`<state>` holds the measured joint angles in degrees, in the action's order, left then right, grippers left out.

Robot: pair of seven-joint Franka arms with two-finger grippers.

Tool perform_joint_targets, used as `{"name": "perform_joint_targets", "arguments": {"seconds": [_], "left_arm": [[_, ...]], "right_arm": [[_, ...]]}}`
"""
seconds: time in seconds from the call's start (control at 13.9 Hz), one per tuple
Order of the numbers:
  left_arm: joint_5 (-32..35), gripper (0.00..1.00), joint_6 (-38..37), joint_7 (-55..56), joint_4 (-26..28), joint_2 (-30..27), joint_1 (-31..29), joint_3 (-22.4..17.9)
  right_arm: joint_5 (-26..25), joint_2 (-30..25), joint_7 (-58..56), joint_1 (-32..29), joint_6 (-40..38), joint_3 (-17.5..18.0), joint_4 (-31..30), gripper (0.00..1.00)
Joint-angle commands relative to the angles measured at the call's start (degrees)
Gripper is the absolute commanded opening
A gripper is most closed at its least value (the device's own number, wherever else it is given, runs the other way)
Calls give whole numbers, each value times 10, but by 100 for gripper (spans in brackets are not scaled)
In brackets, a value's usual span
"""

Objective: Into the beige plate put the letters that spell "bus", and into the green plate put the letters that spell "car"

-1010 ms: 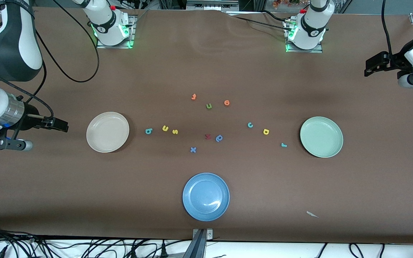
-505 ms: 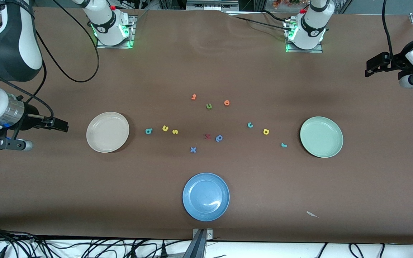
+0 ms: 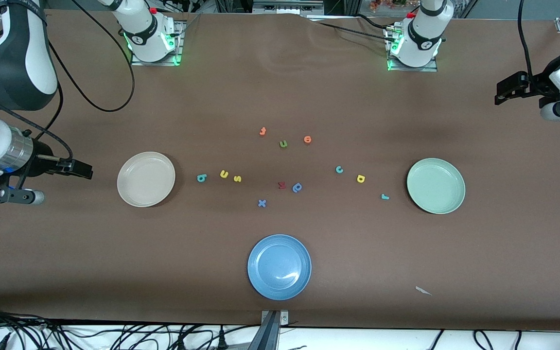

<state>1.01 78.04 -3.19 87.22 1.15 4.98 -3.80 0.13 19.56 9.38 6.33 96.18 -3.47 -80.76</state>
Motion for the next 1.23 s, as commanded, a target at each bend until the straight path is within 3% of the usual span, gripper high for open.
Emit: {"name": "perform_joint_targets", "arguments": {"seconds": [0.0,0.51,0.72,0.87,0.94,1.15], "left_arm": [[-13,100,15,-14,23,-19,-2,-3],[-8,100,12,-12,14,-1,1,-4],[-14,100,11,-12,21,51,-1,-4],[-18,100,15,-16,27,58,-1,-3],[-18,100,25,-14,42,56,5,-2],[-38,100,149,-9,131,53,6,28]], "right_arm": [[4,-9,4,3,-5,3,-5,100],[-1,3,38,57,1,3,-7,100],[-1,28,83,94,7,3,-7,99],[2,52,112,117,36,3,-11,99],[7,66,114,126,55,3,-18,99],[8,87,123,148,121,4,-72,98]]}}
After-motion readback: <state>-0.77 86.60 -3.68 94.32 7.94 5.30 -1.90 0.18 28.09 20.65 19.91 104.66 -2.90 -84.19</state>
